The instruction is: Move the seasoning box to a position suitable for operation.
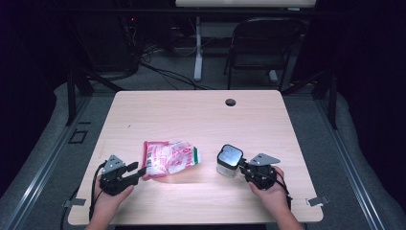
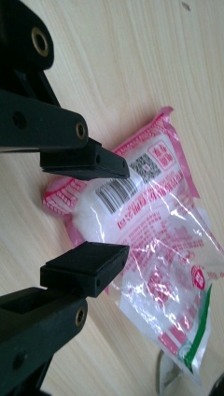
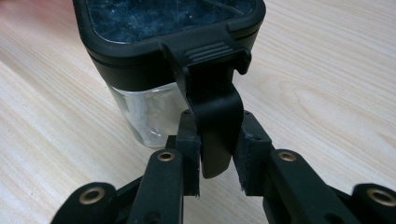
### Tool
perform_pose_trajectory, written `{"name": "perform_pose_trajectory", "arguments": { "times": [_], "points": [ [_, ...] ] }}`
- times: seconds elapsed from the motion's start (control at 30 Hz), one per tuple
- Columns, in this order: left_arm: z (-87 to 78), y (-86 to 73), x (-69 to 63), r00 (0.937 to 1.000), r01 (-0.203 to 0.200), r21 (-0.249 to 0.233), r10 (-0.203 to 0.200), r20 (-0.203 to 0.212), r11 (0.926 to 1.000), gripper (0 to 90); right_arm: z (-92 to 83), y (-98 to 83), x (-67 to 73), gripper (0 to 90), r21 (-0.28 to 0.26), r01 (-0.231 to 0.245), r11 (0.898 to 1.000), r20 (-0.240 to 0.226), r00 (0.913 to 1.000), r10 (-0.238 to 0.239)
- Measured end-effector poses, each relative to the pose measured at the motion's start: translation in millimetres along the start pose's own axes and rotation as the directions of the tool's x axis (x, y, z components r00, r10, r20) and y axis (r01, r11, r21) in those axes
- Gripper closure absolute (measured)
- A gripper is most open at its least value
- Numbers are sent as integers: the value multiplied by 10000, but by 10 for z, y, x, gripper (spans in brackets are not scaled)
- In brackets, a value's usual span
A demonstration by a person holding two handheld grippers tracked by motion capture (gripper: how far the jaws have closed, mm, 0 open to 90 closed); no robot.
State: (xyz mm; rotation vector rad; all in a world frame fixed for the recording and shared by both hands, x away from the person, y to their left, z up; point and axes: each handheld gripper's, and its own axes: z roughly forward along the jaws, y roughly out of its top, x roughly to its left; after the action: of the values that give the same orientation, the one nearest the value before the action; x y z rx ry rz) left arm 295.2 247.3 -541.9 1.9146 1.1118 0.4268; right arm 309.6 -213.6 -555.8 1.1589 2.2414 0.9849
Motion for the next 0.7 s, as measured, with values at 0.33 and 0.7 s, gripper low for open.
{"name": "perform_pose_trajectory", "arguments": {
  "times": [0.33, 0.7],
  "points": [
    [34, 20, -74, 9996, -117, 43, 116, 251, 9999, 558, -34, -10, 57, 738, 91, 476, 9988, -393, 9981, -472],
    [164, 90, -297, 9933, -816, 79, 807, 833, 9966, 565, -85, -33, 220, 738, -63, 1235, 9923, -1092, 9863, -1234]
  ]
}}
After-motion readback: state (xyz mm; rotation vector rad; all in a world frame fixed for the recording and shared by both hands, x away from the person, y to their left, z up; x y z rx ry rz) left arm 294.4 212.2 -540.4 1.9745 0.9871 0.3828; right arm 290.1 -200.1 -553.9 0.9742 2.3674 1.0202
